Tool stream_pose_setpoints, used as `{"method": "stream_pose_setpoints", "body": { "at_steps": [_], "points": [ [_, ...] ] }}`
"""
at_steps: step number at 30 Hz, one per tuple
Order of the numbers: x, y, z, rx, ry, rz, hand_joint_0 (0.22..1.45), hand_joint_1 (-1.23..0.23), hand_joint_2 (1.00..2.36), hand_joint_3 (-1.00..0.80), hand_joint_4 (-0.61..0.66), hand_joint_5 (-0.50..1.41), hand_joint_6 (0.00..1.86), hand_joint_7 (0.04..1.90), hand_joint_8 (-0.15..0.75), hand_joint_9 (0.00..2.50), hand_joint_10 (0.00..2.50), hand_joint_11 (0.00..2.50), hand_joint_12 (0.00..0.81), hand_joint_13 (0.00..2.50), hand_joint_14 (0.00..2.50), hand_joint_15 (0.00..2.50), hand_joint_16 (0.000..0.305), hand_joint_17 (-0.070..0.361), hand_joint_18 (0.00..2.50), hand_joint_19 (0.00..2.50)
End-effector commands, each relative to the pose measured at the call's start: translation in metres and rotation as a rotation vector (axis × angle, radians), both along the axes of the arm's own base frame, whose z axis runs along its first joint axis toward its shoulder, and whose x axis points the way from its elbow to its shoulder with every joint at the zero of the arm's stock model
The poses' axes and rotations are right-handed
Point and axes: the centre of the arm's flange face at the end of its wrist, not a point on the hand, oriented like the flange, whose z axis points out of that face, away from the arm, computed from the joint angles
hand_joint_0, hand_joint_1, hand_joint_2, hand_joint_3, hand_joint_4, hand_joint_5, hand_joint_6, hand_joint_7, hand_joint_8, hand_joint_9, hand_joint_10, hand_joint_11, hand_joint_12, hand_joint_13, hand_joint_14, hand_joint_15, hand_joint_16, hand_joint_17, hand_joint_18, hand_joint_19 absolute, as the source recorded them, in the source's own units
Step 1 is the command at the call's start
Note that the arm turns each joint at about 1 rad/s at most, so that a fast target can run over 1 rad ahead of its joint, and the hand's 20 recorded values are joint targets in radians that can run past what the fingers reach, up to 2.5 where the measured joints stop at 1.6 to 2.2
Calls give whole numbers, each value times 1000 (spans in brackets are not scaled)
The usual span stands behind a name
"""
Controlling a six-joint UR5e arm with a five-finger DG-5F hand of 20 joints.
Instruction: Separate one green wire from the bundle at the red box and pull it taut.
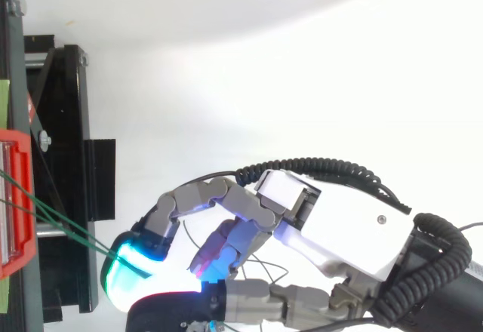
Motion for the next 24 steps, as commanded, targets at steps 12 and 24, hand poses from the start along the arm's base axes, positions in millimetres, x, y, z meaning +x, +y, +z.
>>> {"method": "stream_pose_setpoints", "body": {
  "at_steps": [12,24],
  "points": [
    [1,-6,13,0,32,25,611,-766,1000,-500,67,-202,902,827,270,1390,26,952,344,1272,31,830,47,107,873,652],
    [-1,-15,24,-9,82,32,587,-572,1010,-382,58,-199,906,869,271,1407,25,942,349,1281,30,842,47,106,867,659]
  ]
}}
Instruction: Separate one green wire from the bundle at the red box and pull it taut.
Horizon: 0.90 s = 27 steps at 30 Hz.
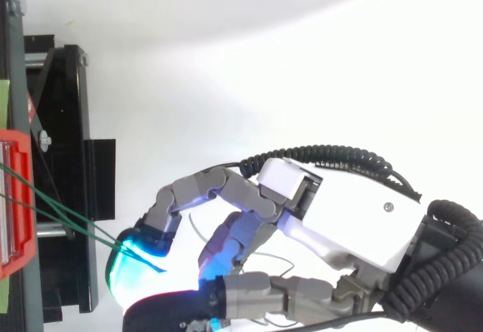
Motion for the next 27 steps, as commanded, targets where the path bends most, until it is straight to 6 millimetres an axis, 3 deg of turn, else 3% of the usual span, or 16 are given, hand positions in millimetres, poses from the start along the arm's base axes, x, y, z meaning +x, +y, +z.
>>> {"method": "stream_pose_setpoints", "body": {
  "at_steps": [1,9,15,27],
  "points": [
    [-1,-2,1,1,9,3,587,-577,1012,-353,55,-199,909,864,275,1407,25,940,350,1280,30,846,47,106,865,668],
    [-2,-6,6,2,20,9,604,-705,1015,-298,39,-199,914,837,271,1385,26,950,344,1268,30,846,47,105,857,671],
    [-5,-8,9,-3,35,9,637,-790,1001,-496,54,-199,912,846,271,1371,27,949,342,1269,31,853,46,104,855,666],
    [-8,-17,15,2,53,14,530,-514,1000,-500,88,-195,902,836,283,1390,25,928,359,1278,30,842,49,110,873,667]
  ]
}}
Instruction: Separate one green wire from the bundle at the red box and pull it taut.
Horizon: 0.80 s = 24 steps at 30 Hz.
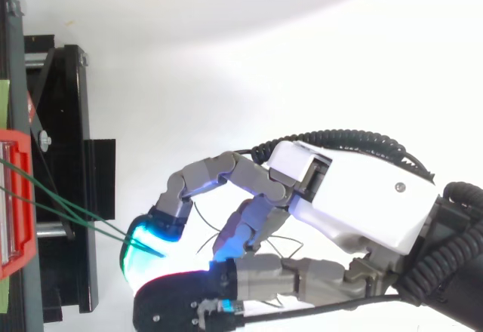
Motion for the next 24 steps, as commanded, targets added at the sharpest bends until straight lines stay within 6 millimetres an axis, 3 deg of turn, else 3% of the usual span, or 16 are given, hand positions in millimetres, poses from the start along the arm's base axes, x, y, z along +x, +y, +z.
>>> {"method": "stream_pose_setpoints", "body": {
  "at_steps": [1,24],
  "points": [
    [-2,-3,5,-1,5,-2,531,-510,1000,-500,90,-195,901,838,285,1390,25,933,355,1278,30,836,49,109,870,665],
    [-20,-9,22,-20,105,42,509,-614,1000,-500,108,-197,868,830,285,1388,25,931,365,1281,27,846,50,113,850,682]
  ]
}}
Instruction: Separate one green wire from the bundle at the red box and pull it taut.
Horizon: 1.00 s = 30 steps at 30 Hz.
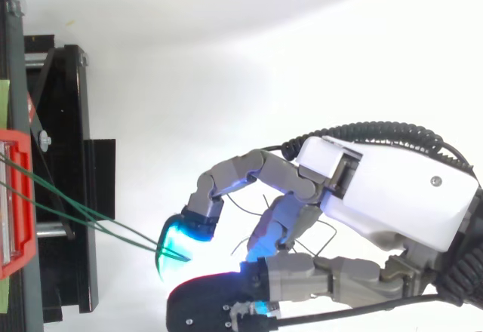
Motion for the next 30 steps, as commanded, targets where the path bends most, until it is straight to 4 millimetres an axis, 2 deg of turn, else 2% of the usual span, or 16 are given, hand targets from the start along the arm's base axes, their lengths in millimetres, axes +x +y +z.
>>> {"method": "stream_pose_setpoints", "body": {
  "at_steps": [1,6,8,12,21,25,30],
  "points": [
    [-2,-2,-1,-5,16,0,507,-614,1000,-500,106,-198,864,837,284,1388,25,939,368,1281,29,844,50,114,849,681],
    [-10,-8,1,-8,40,5,491,-605,1000,-500,108,-197,838,819,284,1382,24,929,370,1282,28,834,51,116,848,674],
    [-22,-12,10,-12,39,3,490,-606,1000,-500,108,-197,835,817,289,1385,24,921,373,1284,27,844,52,116,849,674],
    [-30,-16,14,-13,34,2,496,-617,1000,-500,104,-197,833,821,285,1387,25,929,370,1282,29,846,51,115,846,677],
    [-33,-18,24,-5,18,2,479,-531,1000,-500,104,-181,768,843,284,1407,24,920,372,1291,28,838,53,119,851,671],
    [-34,-18,27,-5,17,4,529,-613,1002,-474,70,-191,824,863,268,1416,26,925,352,1293,28,862,49,111,826,690],
    [-34,-19,27,-4,17,2,577,-681,1013,-330,52,-194,860,888,266,1421,29,958,337,1296,31,864,47,105,830,690]
  ]
}}
